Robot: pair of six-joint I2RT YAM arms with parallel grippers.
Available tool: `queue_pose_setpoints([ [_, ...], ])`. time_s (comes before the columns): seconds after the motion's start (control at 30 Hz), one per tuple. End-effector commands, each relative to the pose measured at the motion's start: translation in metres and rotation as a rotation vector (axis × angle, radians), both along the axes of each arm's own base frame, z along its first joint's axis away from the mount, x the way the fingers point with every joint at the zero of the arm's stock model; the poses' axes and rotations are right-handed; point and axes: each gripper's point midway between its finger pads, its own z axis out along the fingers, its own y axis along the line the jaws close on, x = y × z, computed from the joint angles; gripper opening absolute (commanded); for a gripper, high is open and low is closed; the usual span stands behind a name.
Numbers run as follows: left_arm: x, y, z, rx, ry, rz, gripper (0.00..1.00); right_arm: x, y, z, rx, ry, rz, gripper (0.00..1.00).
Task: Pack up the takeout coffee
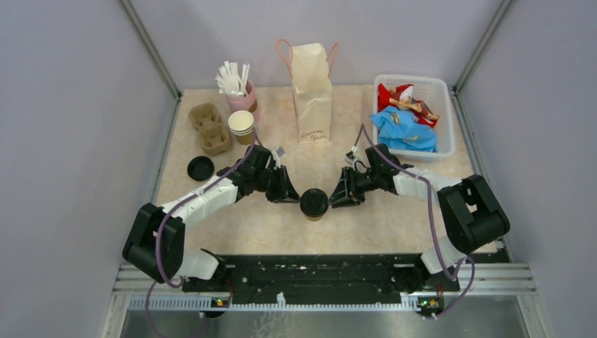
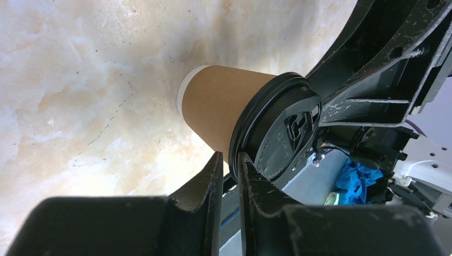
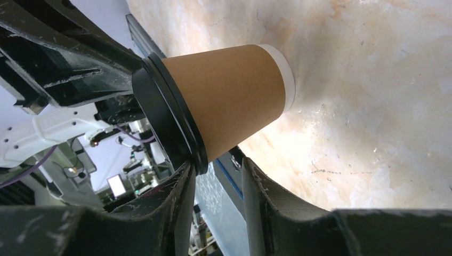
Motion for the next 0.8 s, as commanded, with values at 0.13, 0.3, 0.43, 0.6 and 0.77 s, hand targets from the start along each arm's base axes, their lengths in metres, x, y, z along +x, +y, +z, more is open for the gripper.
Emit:
queue_pose_setpoints([
  [0.13, -0.016, 0.022, -0.012, 0.225, 0.05, -0.016, 0.3, 0.019, -0.002, 0.006, -0.179, -0.086, -0.009, 0.37],
  [0.3, 0.004, 0.023, 0.015, 0.217, -0.004, 0.012, 0.34, 0.031, -0.001, 0.036, -0.158, -0.121, -0.018, 0.42],
  [0.43, 0.012, 0.023, 0.032, 0.194, -0.039, 0.016, 0.39, 0.03, -0.008, 0.045, -0.184, -0.143, -0.005, 0.46],
  [0.6, 0.029, -0.002, 0.06, 0.053, -0.132, -0.038, 0.65, 0.009, -0.002, 0.047, -0.14, -0.101, 0.024, 0.59],
  [0.77, 0.036, -0.031, 0.063, -0.094, -0.134, -0.137, 0.73, -0.009, 0.016, 0.043, -0.048, -0.053, 0.015, 0.7],
])
